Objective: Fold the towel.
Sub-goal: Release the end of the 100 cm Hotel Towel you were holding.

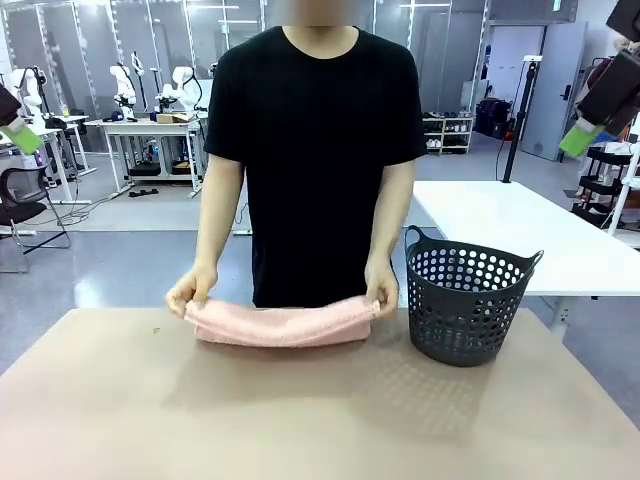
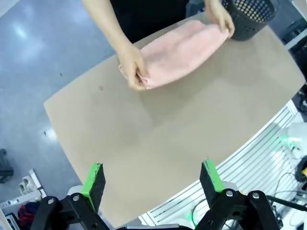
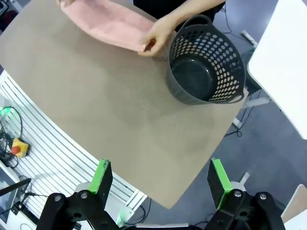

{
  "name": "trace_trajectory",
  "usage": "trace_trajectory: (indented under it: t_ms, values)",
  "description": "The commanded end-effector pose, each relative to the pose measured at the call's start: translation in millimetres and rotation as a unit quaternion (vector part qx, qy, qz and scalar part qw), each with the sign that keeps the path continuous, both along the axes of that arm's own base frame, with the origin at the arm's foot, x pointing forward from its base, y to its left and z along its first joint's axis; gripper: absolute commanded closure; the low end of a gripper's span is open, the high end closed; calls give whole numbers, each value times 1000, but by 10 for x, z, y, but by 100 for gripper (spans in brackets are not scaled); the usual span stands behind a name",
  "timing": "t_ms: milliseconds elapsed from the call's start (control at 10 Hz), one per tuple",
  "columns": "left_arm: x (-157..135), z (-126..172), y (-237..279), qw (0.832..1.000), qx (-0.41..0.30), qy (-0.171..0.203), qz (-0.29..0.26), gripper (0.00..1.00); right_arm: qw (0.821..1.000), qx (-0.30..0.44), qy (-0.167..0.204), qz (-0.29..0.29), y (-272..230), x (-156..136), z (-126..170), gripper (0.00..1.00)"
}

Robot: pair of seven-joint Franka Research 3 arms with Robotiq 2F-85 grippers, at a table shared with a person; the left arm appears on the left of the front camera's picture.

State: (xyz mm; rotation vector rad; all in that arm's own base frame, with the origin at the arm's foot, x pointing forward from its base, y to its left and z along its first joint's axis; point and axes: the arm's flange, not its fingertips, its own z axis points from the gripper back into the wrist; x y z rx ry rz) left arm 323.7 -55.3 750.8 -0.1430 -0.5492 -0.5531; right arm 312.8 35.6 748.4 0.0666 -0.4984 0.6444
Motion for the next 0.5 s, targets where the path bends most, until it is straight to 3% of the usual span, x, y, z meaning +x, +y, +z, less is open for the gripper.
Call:
trace_trajectory:
  t_ms: [0, 400]
  values:
    - [-40, -31, 30, 1000, -1, -2, 4, 0, 1000, -3, -5, 14, 114, 34, -93, 0]
    - [-40, -31, 30, 1000, -1, -2, 4, 0, 1000, 0, 0, 0, 0, 0, 0, 0]
